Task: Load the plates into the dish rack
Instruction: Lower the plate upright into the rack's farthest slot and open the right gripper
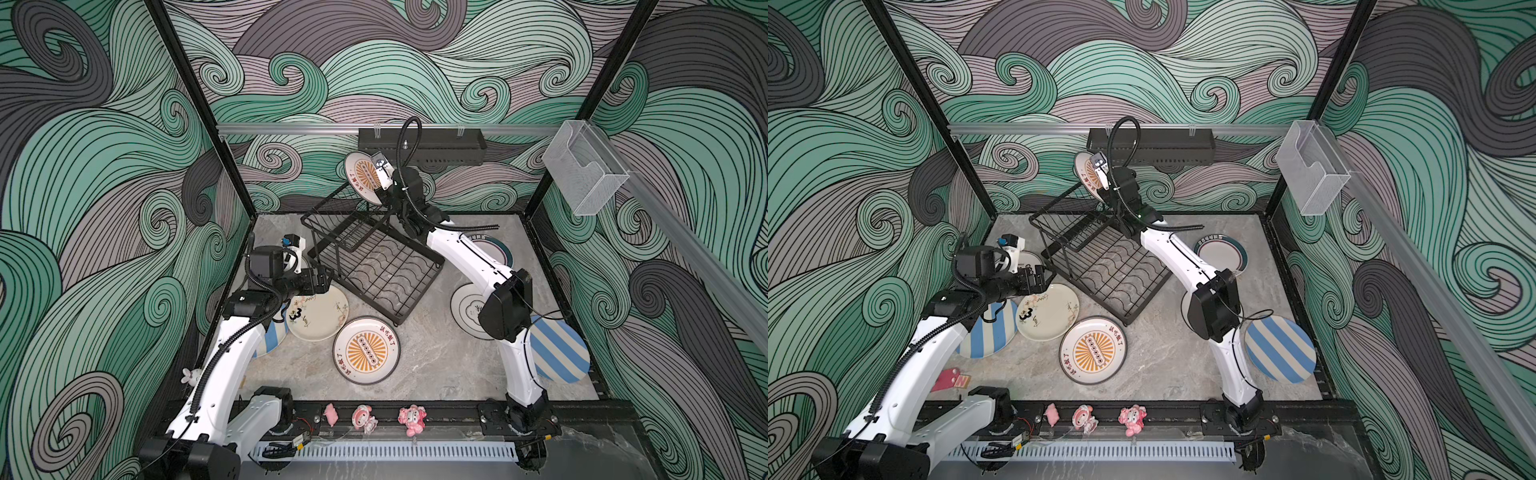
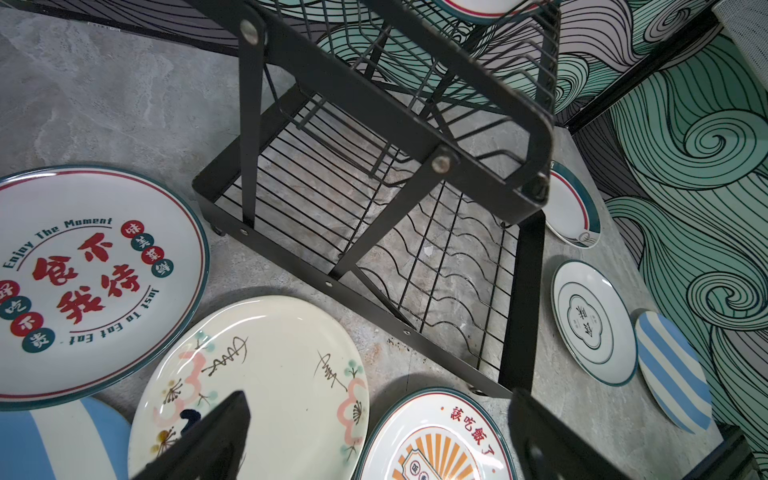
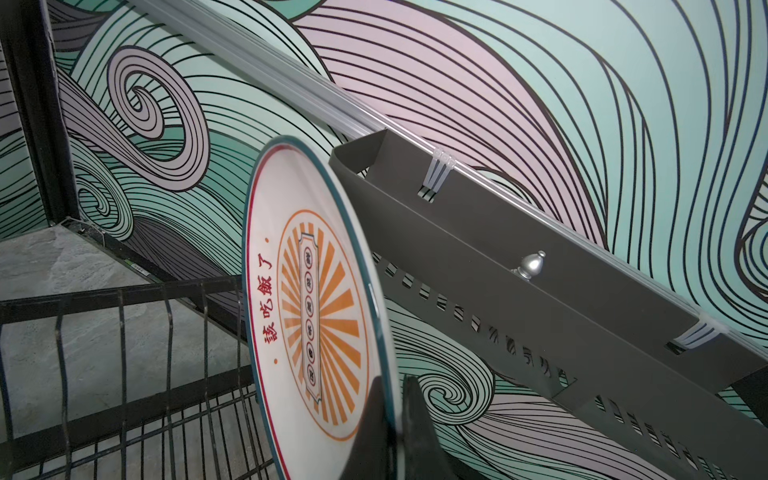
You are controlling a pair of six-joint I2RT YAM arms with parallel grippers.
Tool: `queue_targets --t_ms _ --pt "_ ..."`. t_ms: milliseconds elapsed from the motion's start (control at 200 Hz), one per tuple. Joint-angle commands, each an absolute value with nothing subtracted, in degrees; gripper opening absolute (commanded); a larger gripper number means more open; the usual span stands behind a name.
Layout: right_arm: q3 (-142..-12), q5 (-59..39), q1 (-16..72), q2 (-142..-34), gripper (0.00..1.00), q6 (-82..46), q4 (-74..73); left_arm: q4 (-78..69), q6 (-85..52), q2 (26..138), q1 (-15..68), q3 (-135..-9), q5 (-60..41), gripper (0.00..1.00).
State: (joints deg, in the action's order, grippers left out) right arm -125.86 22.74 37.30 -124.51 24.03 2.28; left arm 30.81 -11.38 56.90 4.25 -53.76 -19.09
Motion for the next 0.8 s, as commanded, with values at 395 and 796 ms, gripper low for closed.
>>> queue_targets --t_ms 395,796 --pt "-126.7 28.9 36.1 -125.7 0.11 24.1 -2.2 30.9 -11.1 56.7 4.0 -53.8 -19.5 0.99" --pt "-129.4 27.6 36.0 -124.3 0.47 23.1 2.6 31.1 -10.7 55.9 4.0 -54.1 -18.9 0.99"
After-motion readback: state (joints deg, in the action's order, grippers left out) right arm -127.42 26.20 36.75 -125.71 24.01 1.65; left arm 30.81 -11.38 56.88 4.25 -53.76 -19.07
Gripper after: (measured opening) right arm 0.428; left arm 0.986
